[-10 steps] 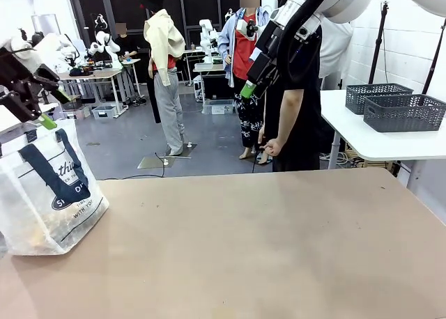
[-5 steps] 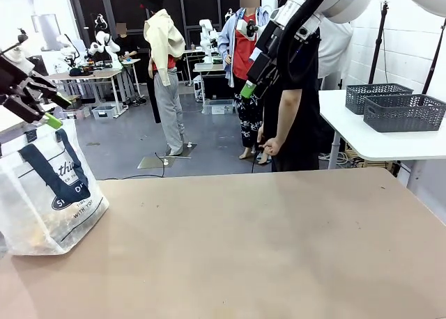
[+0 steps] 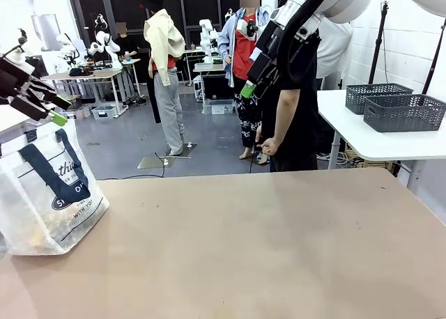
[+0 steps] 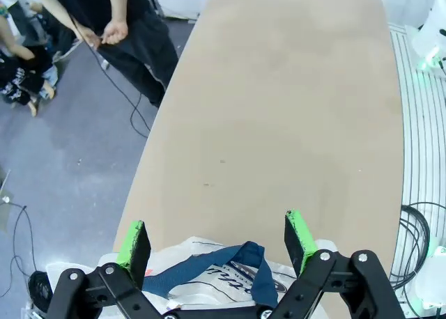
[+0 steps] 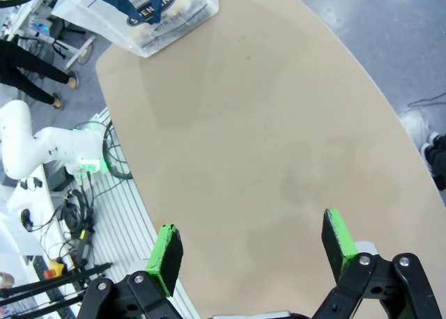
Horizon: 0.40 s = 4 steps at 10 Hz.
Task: Transfer purchased items from the store into the shopping bag.
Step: Move the Reusable shopping bag to the right side of the table.
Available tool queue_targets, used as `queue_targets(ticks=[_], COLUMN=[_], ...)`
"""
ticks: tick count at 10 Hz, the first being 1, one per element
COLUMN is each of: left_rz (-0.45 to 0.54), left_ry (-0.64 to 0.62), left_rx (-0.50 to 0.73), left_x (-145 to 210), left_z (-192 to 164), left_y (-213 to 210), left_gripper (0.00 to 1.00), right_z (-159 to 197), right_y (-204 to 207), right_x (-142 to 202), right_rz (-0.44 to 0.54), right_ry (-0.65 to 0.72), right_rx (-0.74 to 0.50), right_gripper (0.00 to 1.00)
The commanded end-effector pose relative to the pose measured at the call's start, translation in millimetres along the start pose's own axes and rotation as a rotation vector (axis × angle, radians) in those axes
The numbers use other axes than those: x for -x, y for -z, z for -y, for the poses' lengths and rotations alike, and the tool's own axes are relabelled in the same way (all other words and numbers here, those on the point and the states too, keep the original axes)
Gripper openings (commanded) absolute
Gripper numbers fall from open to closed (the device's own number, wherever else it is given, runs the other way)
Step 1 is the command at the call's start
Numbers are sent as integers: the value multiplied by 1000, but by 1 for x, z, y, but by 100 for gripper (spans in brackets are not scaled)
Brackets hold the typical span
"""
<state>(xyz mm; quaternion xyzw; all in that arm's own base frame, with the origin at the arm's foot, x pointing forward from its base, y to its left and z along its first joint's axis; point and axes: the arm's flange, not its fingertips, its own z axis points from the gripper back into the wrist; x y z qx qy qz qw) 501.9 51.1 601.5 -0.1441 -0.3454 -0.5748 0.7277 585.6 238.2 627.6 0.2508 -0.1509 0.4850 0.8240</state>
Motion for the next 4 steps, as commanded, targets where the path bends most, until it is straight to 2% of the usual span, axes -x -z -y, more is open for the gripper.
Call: queue_targets(ticks=[1, 4], left_rz=[2, 2], left_ry=[2, 2], left_rx=[-6, -6], left_x=[-1, -1], left_z=[0, 0], left_y=[-3, -3], left_gripper=[100, 100], right_z=[0, 0], right_y=[0, 0], right_x=[2, 2], right_rz=[-12, -12], right_ry=[-3, -3], right_rx=[4, 4], right_gripper=[100, 100])
